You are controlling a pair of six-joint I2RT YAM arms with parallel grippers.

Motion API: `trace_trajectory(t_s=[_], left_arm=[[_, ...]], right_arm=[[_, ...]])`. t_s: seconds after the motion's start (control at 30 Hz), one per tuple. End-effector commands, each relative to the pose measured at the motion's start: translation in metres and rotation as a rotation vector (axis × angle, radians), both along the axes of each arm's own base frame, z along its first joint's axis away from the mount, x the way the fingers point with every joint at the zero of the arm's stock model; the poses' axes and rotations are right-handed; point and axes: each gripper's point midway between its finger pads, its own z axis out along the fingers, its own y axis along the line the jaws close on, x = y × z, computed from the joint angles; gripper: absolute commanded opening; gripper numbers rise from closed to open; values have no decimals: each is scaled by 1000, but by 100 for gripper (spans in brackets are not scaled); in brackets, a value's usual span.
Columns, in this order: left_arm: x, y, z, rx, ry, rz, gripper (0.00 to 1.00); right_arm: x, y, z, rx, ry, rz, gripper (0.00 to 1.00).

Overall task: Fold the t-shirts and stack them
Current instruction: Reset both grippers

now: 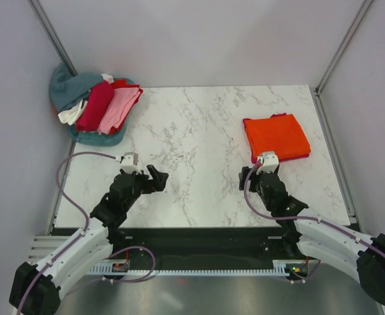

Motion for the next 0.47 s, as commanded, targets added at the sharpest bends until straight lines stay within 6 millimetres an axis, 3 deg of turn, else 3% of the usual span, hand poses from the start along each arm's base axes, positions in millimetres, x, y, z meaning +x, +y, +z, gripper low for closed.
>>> trace_trajectory(t_s=[0.0,0.13,0.43], left_arm=[[11,16,11,-13,-81,105,100],[9,11,12,-40,-103,76,99],[7,2,11,-41,-84,25,97]], right_arm=[[5,13,32,124,-103,28,88],[9,8,31,141,-100,-26,89],[12,28,17,137,-35,45,87]])
